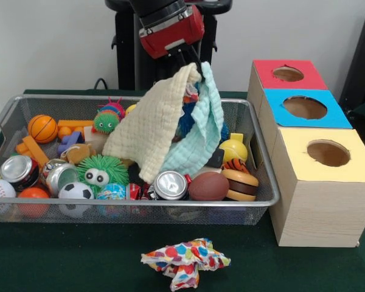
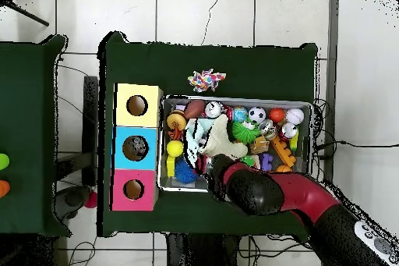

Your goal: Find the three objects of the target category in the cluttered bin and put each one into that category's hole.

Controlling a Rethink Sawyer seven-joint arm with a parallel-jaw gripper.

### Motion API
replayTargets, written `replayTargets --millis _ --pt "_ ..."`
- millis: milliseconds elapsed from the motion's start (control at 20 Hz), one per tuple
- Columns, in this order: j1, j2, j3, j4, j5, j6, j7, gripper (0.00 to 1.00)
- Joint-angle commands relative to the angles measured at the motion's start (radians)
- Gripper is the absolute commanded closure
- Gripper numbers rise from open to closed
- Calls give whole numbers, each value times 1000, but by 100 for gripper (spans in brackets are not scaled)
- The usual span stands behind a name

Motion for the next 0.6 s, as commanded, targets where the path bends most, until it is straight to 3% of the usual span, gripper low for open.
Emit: replayTargets --millis 50,200,600 --pt "26 -67 43 -78 89 189 19 100" --pt "37 -96 32 -90 113 247 15 100" --pt "54 -112 14 -107 136 292 15 100"
